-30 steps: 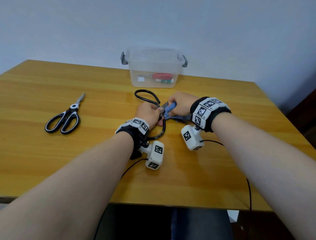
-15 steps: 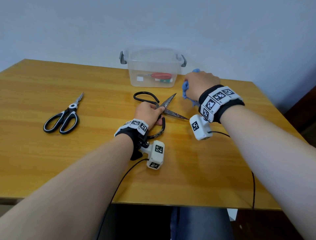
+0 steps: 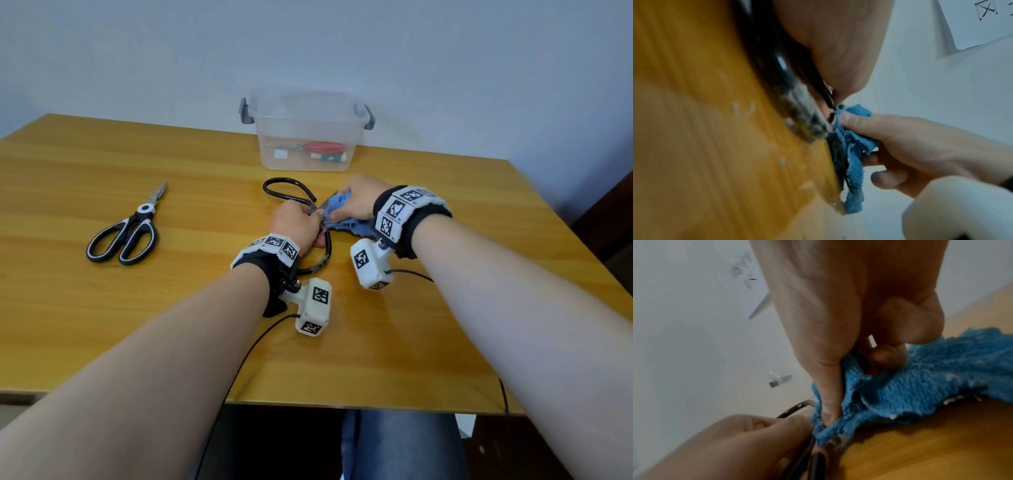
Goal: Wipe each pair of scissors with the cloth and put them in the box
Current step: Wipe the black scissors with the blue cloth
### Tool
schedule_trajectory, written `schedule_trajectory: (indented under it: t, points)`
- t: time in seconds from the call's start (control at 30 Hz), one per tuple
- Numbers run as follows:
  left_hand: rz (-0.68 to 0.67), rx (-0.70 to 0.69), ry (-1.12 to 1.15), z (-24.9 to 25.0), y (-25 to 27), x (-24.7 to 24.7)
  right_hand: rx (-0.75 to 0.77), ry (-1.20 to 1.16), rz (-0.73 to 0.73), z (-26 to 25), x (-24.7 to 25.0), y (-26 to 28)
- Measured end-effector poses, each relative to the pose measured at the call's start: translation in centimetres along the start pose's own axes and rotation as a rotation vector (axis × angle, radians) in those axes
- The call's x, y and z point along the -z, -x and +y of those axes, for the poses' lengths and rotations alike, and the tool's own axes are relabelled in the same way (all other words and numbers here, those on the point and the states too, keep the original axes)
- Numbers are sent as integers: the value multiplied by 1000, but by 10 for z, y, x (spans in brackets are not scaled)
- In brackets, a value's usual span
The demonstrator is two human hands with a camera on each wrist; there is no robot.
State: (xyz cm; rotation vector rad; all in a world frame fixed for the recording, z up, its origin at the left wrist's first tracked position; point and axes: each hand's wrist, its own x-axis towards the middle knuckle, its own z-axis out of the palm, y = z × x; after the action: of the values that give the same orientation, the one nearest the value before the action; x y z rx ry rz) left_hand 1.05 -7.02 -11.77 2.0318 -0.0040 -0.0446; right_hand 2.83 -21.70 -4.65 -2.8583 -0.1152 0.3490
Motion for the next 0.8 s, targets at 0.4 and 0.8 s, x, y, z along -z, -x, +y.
schedule_trajectory:
  t: [0.4,0.8]
  points:
    - [-12,40,107,2,0,-2,-114,164,-121,18,12,0]
    - [-7,40,92,0,-1,-2,-116,-141,10,15,-3,-11]
